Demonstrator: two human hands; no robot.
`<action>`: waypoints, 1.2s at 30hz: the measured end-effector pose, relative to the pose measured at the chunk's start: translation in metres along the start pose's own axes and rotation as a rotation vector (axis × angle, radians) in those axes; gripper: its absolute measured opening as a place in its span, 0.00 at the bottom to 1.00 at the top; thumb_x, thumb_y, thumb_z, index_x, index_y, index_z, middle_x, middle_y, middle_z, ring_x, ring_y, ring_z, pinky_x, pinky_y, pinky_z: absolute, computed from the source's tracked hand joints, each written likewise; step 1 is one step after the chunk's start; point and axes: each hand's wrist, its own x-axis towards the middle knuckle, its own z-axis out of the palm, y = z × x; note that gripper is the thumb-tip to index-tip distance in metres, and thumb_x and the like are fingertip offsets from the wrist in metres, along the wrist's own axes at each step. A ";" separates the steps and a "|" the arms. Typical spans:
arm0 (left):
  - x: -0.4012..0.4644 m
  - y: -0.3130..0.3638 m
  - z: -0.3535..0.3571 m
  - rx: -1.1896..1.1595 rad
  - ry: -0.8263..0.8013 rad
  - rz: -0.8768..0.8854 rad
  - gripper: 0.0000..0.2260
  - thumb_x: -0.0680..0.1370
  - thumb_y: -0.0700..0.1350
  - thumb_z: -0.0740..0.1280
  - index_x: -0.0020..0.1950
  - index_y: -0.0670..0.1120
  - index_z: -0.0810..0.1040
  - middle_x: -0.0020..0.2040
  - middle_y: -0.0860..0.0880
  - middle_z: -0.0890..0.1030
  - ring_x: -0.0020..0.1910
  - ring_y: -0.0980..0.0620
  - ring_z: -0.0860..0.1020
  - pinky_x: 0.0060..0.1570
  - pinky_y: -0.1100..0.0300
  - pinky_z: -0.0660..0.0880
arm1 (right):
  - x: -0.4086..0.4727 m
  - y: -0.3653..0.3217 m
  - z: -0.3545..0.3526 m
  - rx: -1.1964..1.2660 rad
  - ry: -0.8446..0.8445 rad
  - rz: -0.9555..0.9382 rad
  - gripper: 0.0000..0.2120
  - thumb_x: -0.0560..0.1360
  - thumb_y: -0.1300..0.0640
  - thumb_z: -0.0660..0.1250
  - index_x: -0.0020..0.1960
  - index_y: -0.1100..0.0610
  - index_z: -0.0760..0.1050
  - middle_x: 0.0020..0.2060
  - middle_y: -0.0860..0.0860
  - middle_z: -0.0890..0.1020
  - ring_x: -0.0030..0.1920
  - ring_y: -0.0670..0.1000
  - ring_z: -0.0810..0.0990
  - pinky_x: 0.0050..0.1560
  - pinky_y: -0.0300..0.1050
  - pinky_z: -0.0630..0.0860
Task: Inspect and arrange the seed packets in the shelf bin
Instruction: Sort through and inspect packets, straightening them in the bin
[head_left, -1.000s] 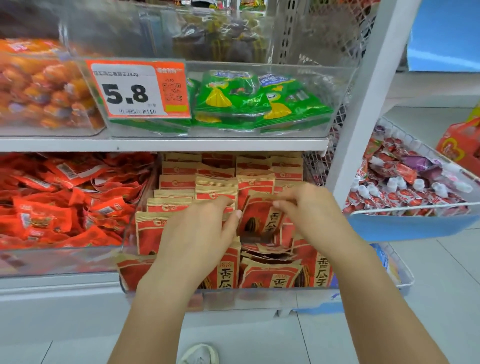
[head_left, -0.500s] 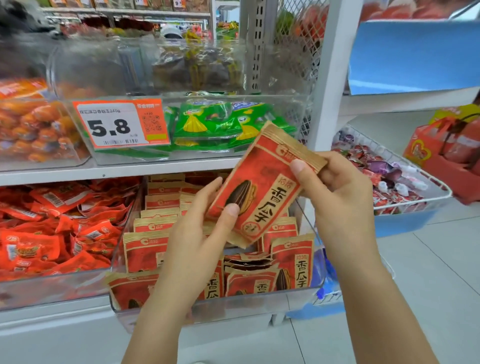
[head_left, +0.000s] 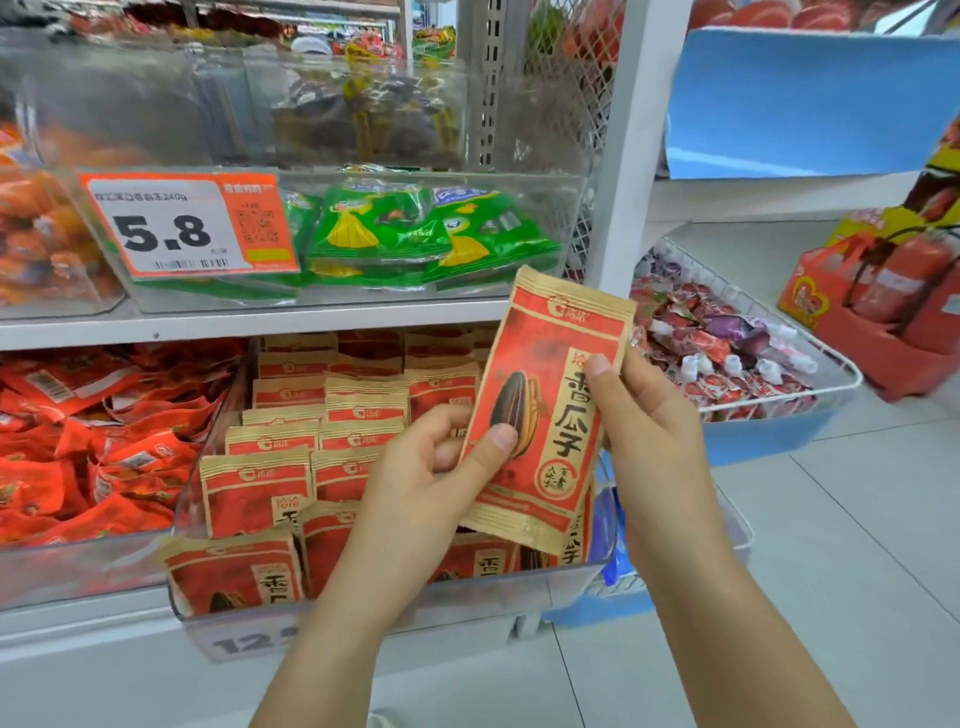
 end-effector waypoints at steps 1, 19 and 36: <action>0.000 0.001 0.001 -0.010 -0.013 -0.007 0.15 0.72 0.53 0.66 0.56 0.48 0.79 0.43 0.46 0.87 0.44 0.49 0.86 0.45 0.56 0.82 | 0.000 0.000 0.001 0.027 -0.012 0.020 0.11 0.82 0.59 0.59 0.57 0.53 0.80 0.39 0.47 0.86 0.37 0.44 0.84 0.35 0.37 0.78; -0.006 -0.001 -0.006 -0.088 0.117 0.022 0.14 0.77 0.52 0.63 0.58 0.49 0.80 0.48 0.51 0.86 0.47 0.53 0.85 0.44 0.62 0.80 | 0.008 0.005 -0.002 -0.021 -0.412 0.203 0.28 0.69 0.73 0.71 0.65 0.53 0.75 0.51 0.55 0.85 0.50 0.55 0.84 0.51 0.48 0.82; -0.009 0.002 -0.008 -0.294 0.256 0.021 0.23 0.69 0.57 0.74 0.54 0.44 0.72 0.41 0.54 0.83 0.38 0.57 0.82 0.35 0.66 0.77 | -0.001 0.004 0.032 -0.139 -0.375 0.082 0.16 0.69 0.50 0.69 0.54 0.55 0.83 0.44 0.48 0.86 0.43 0.43 0.84 0.40 0.34 0.78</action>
